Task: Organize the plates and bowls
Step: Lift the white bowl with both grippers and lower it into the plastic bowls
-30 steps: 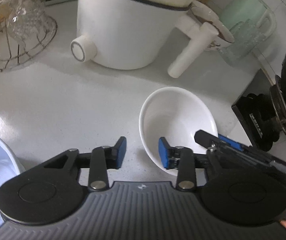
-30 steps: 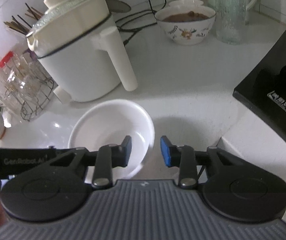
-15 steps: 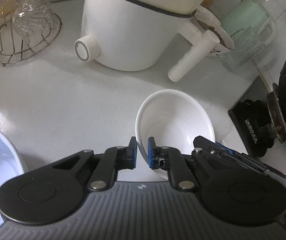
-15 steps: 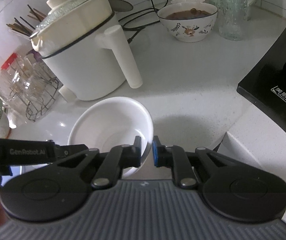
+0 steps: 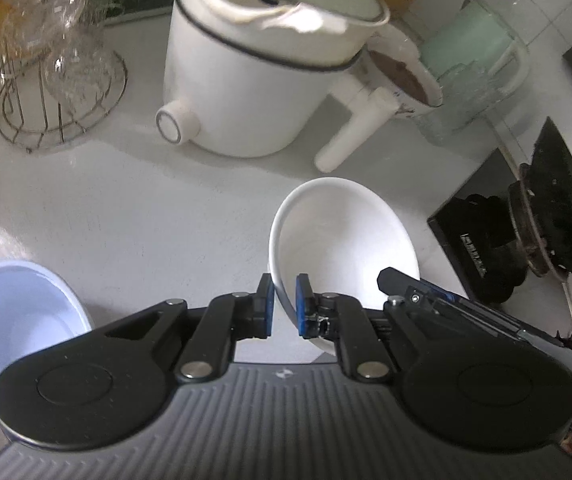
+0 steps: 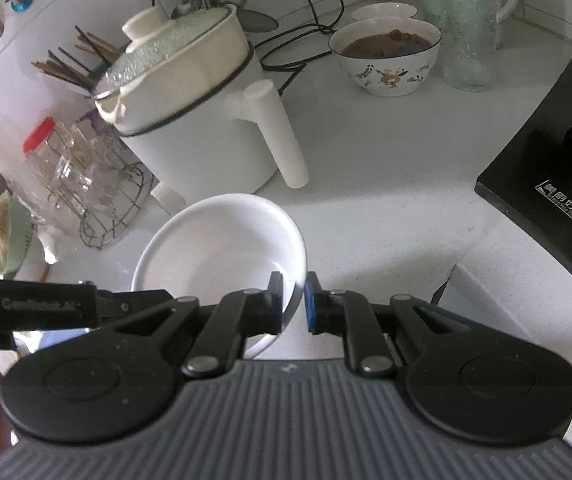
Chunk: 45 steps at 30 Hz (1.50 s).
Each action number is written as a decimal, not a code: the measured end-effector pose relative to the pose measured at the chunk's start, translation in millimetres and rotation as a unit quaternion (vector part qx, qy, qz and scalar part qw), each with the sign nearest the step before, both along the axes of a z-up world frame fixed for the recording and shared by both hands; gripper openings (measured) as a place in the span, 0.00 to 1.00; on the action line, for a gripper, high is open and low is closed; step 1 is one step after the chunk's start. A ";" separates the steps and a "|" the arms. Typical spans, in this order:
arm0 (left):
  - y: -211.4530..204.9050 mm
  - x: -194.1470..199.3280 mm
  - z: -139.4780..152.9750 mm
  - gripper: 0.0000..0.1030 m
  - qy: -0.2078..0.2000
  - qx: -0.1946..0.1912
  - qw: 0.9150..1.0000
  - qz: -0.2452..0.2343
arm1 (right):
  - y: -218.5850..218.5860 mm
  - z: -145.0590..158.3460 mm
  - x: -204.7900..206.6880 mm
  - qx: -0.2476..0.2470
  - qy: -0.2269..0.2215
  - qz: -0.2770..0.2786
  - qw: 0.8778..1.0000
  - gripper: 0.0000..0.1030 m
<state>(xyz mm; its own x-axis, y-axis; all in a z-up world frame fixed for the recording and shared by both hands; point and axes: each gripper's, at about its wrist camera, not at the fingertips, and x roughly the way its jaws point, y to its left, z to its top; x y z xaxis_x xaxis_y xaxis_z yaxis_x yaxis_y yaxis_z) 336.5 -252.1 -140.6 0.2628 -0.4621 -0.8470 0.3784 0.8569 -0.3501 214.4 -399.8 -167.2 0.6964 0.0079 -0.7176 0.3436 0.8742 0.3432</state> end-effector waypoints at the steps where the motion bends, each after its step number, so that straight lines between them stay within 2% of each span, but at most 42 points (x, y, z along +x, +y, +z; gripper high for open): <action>1: 0.8 -1.0 4.3 0.13 -0.001 -0.001 1.000 -0.002 | -0.1 4.1 -2.0 0.004 -0.002 -0.003 1.000 0.13; 7: 11.1 -11.1 36.9 0.13 0.008 -0.003 1.000 0.009 | 4.8 26.4 -15.8 0.030 -0.012 -0.011 0.999 0.13; 13: 26.7 -21.2 68.3 0.13 -0.002 -0.005 1.000 0.011 | 16.3 48.4 -23.9 0.040 -0.016 -0.010 0.999 0.13; 23: 68.7 -30.9 82.2 0.13 0.001 -0.022 0.999 0.029 | 44.8 69.7 -24.5 0.041 -0.019 0.006 0.999 0.13; 30: 109.8 -33.1 90.2 0.13 -0.003 -0.035 0.997 0.063 | 78.8 77.1 -13.8 0.030 -0.026 0.046 0.998 0.13; 36: 148.1 -38.7 84.1 0.13 -0.009 -0.040 0.994 0.102 | 109.4 74.8 -0.1 0.022 -0.024 0.090 0.995 0.13; 45: 196.5 -37.9 40.8 0.13 0.002 -0.037 0.986 0.165 | 152.9 49.2 21.5 -0.005 -0.003 0.165 0.986 0.14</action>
